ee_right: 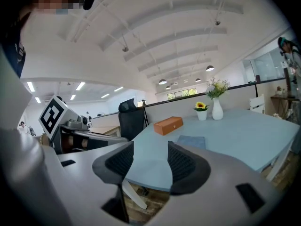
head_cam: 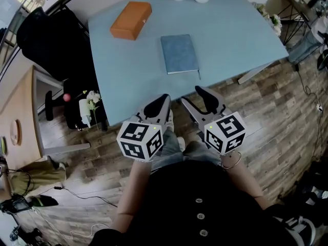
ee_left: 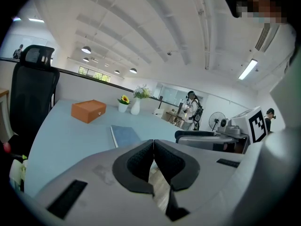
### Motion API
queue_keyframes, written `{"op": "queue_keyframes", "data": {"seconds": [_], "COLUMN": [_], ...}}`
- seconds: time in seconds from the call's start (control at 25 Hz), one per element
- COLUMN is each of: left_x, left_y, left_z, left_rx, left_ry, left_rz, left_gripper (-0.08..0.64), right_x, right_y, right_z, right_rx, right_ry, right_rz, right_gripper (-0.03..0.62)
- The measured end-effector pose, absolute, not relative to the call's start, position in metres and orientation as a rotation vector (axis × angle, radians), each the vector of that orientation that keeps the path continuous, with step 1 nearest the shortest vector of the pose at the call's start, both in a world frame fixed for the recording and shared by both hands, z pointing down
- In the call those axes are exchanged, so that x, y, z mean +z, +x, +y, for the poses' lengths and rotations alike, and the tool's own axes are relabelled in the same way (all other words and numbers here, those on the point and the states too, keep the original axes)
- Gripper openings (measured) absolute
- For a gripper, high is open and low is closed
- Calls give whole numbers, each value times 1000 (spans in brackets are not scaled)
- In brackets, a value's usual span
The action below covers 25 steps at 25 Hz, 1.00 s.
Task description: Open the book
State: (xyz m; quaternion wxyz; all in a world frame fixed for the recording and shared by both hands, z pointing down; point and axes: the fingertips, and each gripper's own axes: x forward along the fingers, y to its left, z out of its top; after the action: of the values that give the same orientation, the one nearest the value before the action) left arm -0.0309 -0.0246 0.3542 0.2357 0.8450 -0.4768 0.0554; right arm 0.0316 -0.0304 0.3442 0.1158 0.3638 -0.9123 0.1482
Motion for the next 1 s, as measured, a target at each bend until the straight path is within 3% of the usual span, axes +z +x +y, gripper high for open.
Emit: {"op": "queue_keyframes", "data": {"seconds": [1.0], "left_x": [347], "left_y": [-72], "left_z": [-161], "left_rx": [170], "left_ry": [2357], "left_rz": [-1251], "left_gripper": [12], "right_x": [347], "right_y": [2], "right_z": [-160], "right_rx": [391], "right_ry": [1122], "right_rz": [-2596], "right_gripper": [210]}}
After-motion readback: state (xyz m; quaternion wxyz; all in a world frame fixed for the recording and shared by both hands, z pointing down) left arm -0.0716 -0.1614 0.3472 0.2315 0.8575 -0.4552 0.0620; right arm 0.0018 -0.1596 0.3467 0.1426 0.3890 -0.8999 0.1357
